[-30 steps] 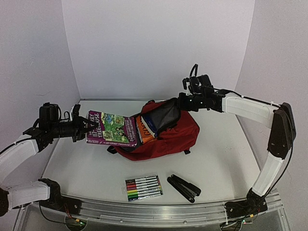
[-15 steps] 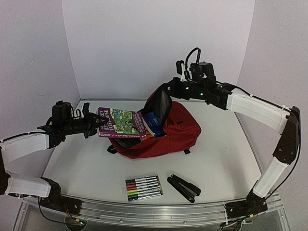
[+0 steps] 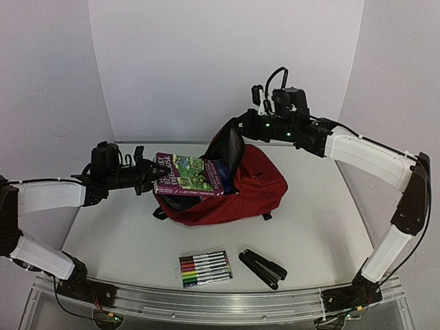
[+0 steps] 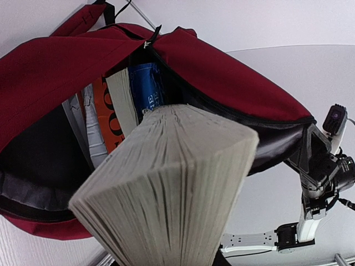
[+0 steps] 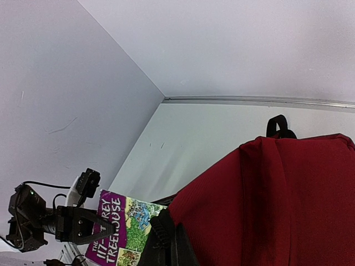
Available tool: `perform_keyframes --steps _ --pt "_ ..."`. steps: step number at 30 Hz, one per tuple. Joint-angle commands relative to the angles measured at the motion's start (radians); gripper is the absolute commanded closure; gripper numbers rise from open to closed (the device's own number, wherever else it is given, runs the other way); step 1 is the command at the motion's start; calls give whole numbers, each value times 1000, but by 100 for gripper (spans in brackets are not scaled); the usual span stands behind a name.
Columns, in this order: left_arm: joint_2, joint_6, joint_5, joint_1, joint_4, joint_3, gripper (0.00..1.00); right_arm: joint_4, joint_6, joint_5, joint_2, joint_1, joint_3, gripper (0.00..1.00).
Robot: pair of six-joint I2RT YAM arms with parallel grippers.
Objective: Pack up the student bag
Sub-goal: Place the book in the student bag.
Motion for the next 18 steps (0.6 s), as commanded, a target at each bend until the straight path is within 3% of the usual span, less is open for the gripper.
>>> perform_keyframes --steps 1,10,18 --pt "50 -33 -29 -17 180 99 100 141 21 -8 -83 14 8 100" --pt "201 -55 -134 -37 312 187 100 171 40 -9 -101 40 -35 100" --pt "388 9 -226 -157 296 326 100 183 52 2 -95 48 -60 100"
